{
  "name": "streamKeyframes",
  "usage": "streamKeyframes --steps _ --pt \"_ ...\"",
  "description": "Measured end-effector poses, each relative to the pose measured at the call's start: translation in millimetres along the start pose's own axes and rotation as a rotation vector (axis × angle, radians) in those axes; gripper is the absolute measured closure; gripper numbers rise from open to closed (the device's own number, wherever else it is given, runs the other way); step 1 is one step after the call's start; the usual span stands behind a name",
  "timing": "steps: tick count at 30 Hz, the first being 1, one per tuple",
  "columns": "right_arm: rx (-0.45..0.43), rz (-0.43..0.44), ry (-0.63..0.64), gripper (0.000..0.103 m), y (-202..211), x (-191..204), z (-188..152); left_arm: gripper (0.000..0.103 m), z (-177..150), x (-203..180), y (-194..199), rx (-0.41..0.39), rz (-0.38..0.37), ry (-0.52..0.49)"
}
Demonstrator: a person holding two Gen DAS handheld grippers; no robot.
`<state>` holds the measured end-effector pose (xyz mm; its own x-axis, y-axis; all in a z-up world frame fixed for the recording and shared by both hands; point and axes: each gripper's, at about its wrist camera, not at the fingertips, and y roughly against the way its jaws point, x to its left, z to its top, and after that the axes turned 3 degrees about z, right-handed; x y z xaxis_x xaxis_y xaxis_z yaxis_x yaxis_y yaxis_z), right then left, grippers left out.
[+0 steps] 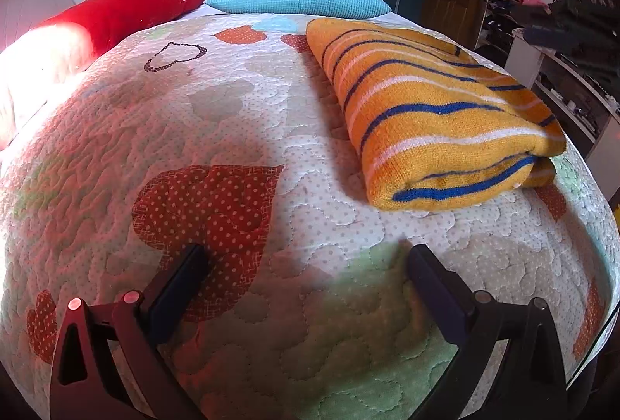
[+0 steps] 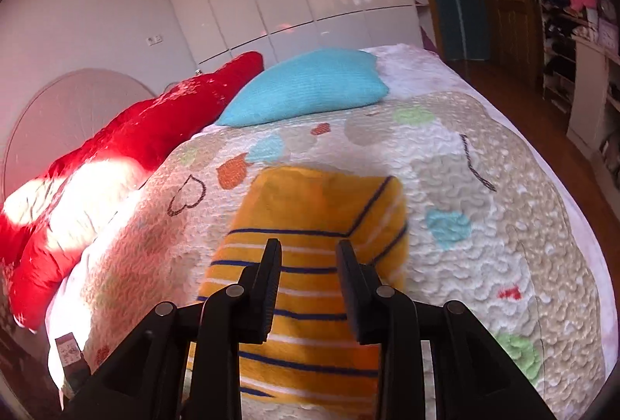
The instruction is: Fold small clothes
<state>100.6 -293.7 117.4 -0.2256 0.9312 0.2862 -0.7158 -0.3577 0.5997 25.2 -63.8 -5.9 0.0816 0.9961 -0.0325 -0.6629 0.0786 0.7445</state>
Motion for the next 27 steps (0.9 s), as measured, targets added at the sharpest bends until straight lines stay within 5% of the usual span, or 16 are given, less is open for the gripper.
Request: streamKeyframes --steps 4,9,20,27 --pt "0.109 0.022 0.113 0.089 -73.2 47.8 10.8 0.0 -0.7 1.1 0.8 -0.003 -0.006 0.003" --pt "0.208 -0.092 0.156 0.09 -141.1 63.7 -12.2 0.0 -1.2 3.1 2.2 -0.006 -0.021 0.009" --pt "0.195 0.093 0.008 0.09 -30.7 38.0 -112.0 0.0 -1.9 5.1 5.3 -0.017 -0.045 0.027" --pt "0.078 0.085 0.038 0.09 -6.0 48.2 -68.4 0.0 -1.2 3.8 5.4 -0.015 -0.036 0.022"
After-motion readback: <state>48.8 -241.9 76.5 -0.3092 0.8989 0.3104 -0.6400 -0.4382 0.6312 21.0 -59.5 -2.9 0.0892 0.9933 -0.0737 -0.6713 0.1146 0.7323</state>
